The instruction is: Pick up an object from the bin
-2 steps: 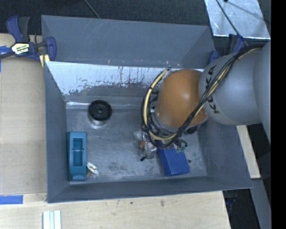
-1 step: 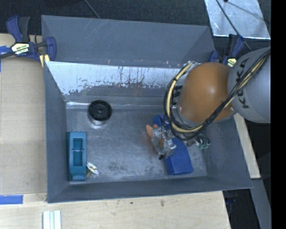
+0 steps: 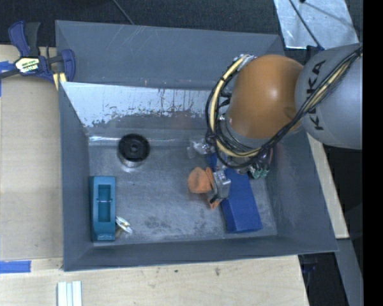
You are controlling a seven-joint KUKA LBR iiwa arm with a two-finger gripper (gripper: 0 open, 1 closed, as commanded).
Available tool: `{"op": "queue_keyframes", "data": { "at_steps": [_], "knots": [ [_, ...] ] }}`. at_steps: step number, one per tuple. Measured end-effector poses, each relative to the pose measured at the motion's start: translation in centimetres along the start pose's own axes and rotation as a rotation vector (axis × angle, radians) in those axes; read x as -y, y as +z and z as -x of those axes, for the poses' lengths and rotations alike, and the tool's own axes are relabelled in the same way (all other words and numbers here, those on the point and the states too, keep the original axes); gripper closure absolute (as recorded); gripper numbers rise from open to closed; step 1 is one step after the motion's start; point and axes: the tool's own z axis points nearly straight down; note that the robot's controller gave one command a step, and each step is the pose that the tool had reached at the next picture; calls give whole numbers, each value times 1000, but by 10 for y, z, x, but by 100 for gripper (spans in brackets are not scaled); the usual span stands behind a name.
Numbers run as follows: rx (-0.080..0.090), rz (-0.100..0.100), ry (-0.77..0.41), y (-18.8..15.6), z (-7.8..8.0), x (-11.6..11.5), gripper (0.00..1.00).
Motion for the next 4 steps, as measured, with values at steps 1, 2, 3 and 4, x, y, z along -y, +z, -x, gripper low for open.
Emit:
{"op": "queue_keyframes", "data": {
  "at_steps": [1, 2, 3, 4],
  "knots": [
    [-3, -1, 3, 1, -2, 2, 0],
    [-1, -2, 74, 28, -13, 16, 0],
    [-3, -1, -20, 78, -24, 31, 100],
    [-3, -1, -20, 78, -24, 31, 100]
  ]
}}
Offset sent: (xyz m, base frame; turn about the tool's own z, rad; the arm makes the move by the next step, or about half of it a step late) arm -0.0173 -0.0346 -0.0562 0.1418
